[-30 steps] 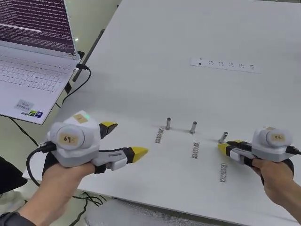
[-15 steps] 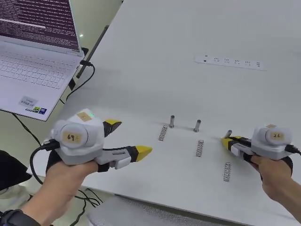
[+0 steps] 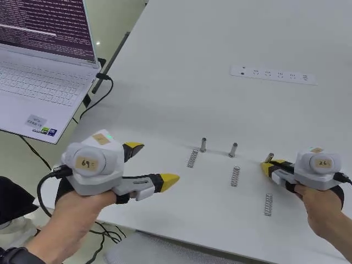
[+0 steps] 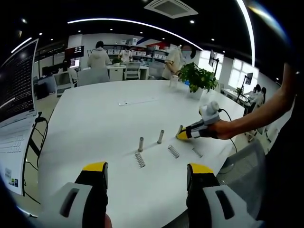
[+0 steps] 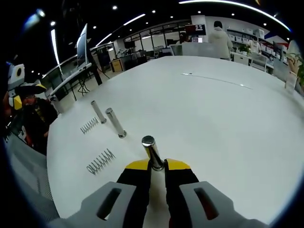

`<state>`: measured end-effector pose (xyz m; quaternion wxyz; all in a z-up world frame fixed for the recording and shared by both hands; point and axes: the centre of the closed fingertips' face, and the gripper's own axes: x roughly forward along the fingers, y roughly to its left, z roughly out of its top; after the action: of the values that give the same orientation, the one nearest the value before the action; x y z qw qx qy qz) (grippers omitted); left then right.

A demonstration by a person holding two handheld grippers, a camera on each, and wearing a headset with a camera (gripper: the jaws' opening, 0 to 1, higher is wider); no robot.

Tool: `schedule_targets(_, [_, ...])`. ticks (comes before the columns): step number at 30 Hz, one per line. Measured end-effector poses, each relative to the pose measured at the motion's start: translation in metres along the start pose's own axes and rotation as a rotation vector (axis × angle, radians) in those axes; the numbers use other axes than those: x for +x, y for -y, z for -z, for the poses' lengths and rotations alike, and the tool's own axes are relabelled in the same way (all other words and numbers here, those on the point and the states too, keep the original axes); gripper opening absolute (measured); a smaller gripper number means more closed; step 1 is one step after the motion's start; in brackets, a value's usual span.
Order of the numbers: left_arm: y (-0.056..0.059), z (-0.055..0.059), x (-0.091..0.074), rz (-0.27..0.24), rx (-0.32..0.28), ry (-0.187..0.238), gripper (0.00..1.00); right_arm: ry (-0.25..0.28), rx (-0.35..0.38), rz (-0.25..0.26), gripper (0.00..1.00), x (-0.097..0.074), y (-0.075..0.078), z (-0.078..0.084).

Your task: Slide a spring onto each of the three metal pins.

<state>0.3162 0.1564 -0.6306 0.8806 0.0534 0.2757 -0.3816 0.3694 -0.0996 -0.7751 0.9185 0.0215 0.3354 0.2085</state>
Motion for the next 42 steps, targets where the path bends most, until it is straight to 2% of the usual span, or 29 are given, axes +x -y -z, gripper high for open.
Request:
schedule_targets(7, [-0.0002,0.0015,-0.0008,-0.001,-0.001,-0.002,0.64,0.001,-0.004,0.011,0.09,0.0047,0.0085,-0.0039])
schedule_targets(23, [0.0015,0.0032,-0.0007,-0.001,-0.006,-0.008,0.64,0.012,0.013,0.012,0.09,0.0026,0.0071,-0.0063])
schedule_targets(26, [0.0017,0.0026,-0.0006,-0.002,-0.009,-0.004,0.64,0.013,0.029,-0.010,0.11,0.0038,0.0079,-0.0064])
schedule_targets(29, [0.0027,0.0035,-0.0004,0.000,-0.009,-0.005,0.64,-0.005,-0.003,-0.035,0.15,0.0045,0.0028,-0.0050])
schedule_targets(42, [0.0037,0.0011,0.0011,0.002,-0.010,-0.002,0.64,-0.006,0.011,-0.048,0.22,-0.0025,0.0076,0.0016])
